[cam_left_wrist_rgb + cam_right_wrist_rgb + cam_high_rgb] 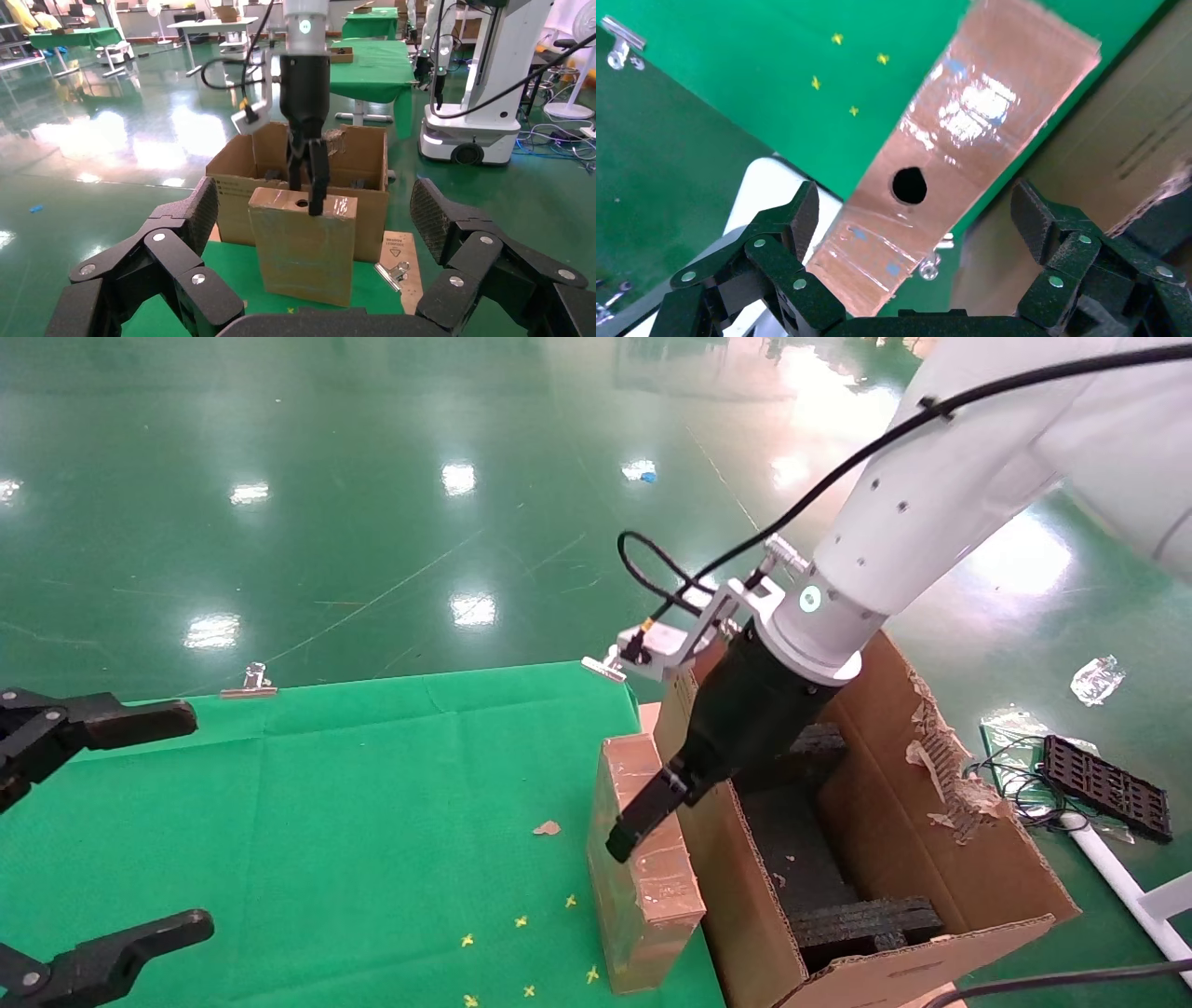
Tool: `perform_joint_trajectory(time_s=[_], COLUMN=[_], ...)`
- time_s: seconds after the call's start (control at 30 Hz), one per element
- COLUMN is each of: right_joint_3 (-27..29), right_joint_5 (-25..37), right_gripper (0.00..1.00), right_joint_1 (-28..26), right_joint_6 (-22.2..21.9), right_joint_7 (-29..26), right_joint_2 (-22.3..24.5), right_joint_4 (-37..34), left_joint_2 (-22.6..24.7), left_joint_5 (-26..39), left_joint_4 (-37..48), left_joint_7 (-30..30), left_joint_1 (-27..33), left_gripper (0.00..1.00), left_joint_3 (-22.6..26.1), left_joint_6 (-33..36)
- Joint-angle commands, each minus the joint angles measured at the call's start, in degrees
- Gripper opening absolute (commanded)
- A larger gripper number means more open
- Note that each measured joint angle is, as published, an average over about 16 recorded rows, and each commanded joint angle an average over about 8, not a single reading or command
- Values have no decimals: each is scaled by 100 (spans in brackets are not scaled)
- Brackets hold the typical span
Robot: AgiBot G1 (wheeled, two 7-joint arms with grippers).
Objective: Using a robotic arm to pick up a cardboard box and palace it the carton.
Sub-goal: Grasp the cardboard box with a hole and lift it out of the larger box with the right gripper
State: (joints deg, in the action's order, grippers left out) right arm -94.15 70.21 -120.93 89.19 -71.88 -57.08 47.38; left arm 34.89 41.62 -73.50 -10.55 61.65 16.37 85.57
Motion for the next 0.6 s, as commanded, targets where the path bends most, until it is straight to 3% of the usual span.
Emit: perform_joint_trajectory(time_s=[0.03,0.1,0.17,0.23,0.33,0.43,0.5,0.6], right_joint_3=[-39,-70,-98,-129,-175,-215,-240,-282], right_joint_5=[-44,-56,-60,-49,-29,-16,-10,3], right_gripper=[100,90,69,44,9,0,0,0], right_joint_1=[86,136,172,194,210,216,218,226], right_joint_6=[11,5,0,-5,-8,-10,-10,-13], right_joint_7=[-20,15,53,88,117,128,131,131], right_joint_2=[-57,-105,-151,-195,-246,-277,-290,-307], right_joint_4=[-189,-292,-368,-421,-465,-482,-486,-491], left_joint_2=[0,-1,-1,-1,-2,-2,-3,-3], left_joint_5=[-1,-1,-2,-2,-3,-4,-4,-5], left_joint_4=[0,0,0,0,0,0,0,0], left_joint_7=[0,1,1,2,2,3,3,4], left_joint_1=[0,0,0,1,1,1,1,2], left_gripper=[100,100,98,85,56,26,18,14], left_joint_3=[1,2,2,3,4,5,6,7], left_joint_6=[0,-1,-1,-1,-2,-2,-3,-3])
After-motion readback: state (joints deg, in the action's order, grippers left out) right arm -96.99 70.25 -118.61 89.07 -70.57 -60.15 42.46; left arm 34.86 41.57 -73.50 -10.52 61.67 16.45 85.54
